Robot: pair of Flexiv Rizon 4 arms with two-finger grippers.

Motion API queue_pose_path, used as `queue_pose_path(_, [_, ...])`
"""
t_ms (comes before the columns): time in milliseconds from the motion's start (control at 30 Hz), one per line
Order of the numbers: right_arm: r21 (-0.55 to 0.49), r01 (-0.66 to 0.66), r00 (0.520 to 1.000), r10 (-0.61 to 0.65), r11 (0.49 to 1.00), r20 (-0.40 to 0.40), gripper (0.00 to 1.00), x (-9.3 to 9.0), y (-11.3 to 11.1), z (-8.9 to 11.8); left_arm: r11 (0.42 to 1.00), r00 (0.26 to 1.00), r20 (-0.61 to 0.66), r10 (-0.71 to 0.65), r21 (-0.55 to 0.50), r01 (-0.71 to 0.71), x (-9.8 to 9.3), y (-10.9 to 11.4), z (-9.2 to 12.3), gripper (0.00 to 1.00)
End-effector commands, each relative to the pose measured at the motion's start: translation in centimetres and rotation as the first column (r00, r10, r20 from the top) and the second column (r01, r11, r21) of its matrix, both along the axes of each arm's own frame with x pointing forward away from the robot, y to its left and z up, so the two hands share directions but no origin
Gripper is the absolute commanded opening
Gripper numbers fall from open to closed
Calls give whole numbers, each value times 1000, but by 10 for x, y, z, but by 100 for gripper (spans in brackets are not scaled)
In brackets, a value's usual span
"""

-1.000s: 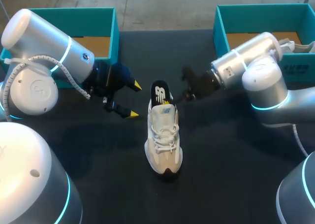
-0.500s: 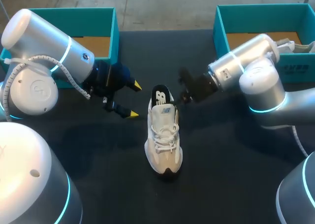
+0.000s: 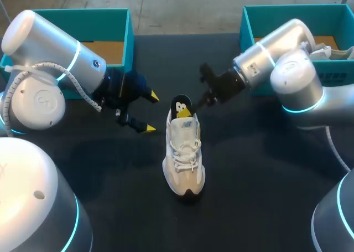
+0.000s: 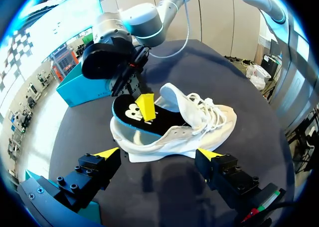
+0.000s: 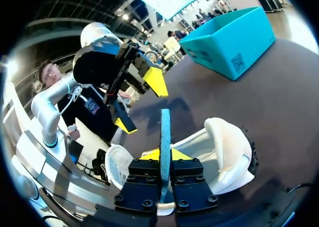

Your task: Take the shoe out of the shoebox, open the shoe tongue, remove and reinsert the insole, then place the shoe into the shoebox

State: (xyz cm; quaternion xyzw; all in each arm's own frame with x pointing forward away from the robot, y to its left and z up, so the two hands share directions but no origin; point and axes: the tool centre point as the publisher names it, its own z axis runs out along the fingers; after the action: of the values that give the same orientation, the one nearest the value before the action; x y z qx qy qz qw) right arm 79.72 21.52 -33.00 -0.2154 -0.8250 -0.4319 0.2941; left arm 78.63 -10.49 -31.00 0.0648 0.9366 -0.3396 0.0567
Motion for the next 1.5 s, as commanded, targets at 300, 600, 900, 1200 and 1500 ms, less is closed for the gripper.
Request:
queue_pose_path(300, [11,-38,996,38,999,-77,0,-10,3,-14,1000,1000,0,1,4,-1,-1,0,0,100])
queue_pose_path(600, [6,-11,992,12,1000,-127,0,-30,5,-20,1000,1000,0,1,4,-1,-1,0,0,100])
queue_pose_path(900, [-9,-2,996,1,1000,-84,24,-21,7,-13,1000,1000,0,1,4,-1,-1,0,0,100])
queue_pose_path(1200, [-5,-20,999,20,1000,-36,27,-4,4,-5,1000,1000,0,1,4,-1,-1,0,0,100])
queue_pose_path(1500, [-18,-31,999,31,999,-9,17,11,0,-2,1000,1000,0,1,4,-1,-1,0,0,100])
